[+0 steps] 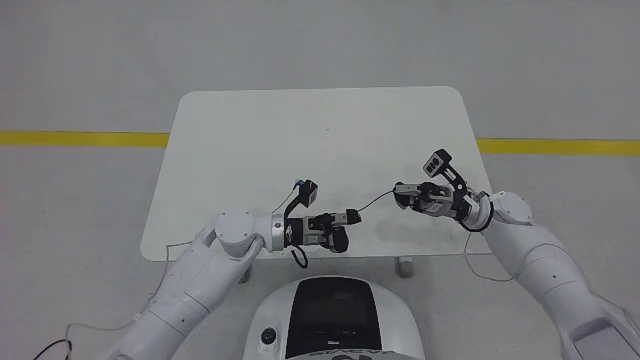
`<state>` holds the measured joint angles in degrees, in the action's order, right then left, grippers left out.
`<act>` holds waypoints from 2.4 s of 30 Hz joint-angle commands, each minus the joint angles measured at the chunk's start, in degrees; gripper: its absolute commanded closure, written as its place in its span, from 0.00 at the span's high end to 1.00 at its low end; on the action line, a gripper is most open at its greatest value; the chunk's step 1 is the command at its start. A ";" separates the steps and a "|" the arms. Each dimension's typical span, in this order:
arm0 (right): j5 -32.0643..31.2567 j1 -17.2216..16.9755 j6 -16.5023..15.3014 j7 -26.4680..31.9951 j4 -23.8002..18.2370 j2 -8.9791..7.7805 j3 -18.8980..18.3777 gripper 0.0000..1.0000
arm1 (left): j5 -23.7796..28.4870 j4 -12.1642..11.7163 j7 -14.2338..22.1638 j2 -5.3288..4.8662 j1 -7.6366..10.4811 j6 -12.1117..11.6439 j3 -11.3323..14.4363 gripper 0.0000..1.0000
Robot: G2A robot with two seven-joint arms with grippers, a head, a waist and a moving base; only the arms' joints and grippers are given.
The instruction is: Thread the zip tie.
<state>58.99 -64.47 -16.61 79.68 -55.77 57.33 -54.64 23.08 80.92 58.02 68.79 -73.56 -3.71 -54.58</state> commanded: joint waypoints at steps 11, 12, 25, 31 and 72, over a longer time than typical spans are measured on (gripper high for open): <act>3.98 -1.61 2.52 -0.04 -1.75 -0.95 -0.17 0.00 | 5.98 -6.70 -0.10 3.00 9.59 0.90 8.28 1.00; 4.23 -1.50 2.62 -0.04 -1.58 -0.97 -0.08 0.00 | 5.98 -6.70 -0.10 3.00 9.59 0.90 8.28 1.00; 5.39 -2.78 4.37 -1.21 -3.55 -0.63 -0.68 0.00 | 7.33 -6.41 -6.61 3.51 9.18 0.39 8.96 1.00; 6.39 -3.02 5.95 -0.04 -2.57 0.03 -1.05 0.00 | 10.48 -7.99 -11.42 4.48 9.76 0.86 10.23 1.00; 2.10 -5.89 8.53 -3.58 -5.80 1.46 -5.25 0.00 | 12.32 -8.16 -11.35 4.94 10.14 0.02 11.93 0.62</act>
<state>61.13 -70.34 -8.11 75.99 -61.61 58.75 -59.79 35.33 72.80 46.56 73.73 -63.43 -3.66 -42.66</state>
